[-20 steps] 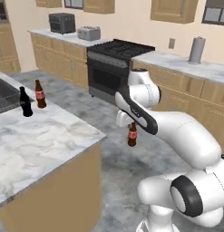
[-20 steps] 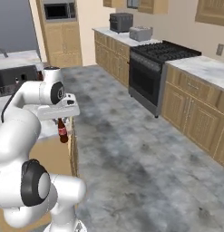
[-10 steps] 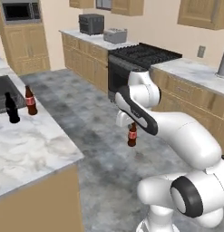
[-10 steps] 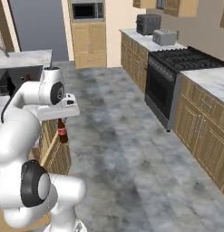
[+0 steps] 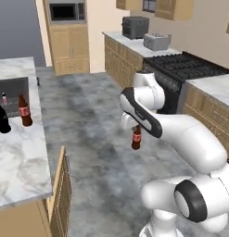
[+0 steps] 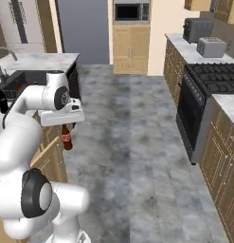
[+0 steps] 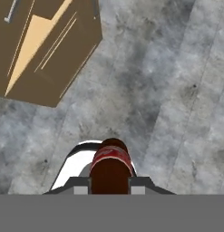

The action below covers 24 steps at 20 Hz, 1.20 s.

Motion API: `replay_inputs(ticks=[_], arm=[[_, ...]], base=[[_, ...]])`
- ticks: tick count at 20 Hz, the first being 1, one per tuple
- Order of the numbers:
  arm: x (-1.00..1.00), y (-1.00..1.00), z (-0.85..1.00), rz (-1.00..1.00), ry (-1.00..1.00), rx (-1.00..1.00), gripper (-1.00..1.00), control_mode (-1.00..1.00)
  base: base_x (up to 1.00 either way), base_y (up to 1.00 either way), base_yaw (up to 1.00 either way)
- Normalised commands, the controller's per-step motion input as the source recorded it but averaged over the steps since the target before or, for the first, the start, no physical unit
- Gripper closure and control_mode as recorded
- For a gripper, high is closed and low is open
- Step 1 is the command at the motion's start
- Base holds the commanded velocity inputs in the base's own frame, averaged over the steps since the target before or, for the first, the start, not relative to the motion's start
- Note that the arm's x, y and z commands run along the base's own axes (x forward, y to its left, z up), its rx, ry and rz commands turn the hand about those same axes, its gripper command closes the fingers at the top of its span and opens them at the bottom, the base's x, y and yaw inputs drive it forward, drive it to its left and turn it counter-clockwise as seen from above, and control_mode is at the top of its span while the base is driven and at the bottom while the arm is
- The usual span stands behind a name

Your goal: Place the large bottle from the dining counter next to the other large bottle outside the sink, and place the small bottle from the dining counter next to the other small bottle inside the sink.

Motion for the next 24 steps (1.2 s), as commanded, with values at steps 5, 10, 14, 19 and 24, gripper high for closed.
replay_inputs(ticks=[5,10,14,19,24], arm=[[0.00,0.00,0.00,0.00,0.00,0.00,1.00,1.00],[0.00,0.00,0.00,0.00,0.00,0.00,1.00,1.00],[0.00,0.00,0.00,0.00,0.00,0.00,1.00,1.00],[0.00,0.00,0.00,0.00,0.00,0.00,1.00,1.00],[0.00,0.00,0.00,0.00,0.00,0.00,1.00,1.00]], base=[[0.98,-0.78,0.58],[0.82,-0.73,0.58],[0.60,-0.68,0.57],[0.55,-0.86,0.55],[0.39,-0.97,0.54]])
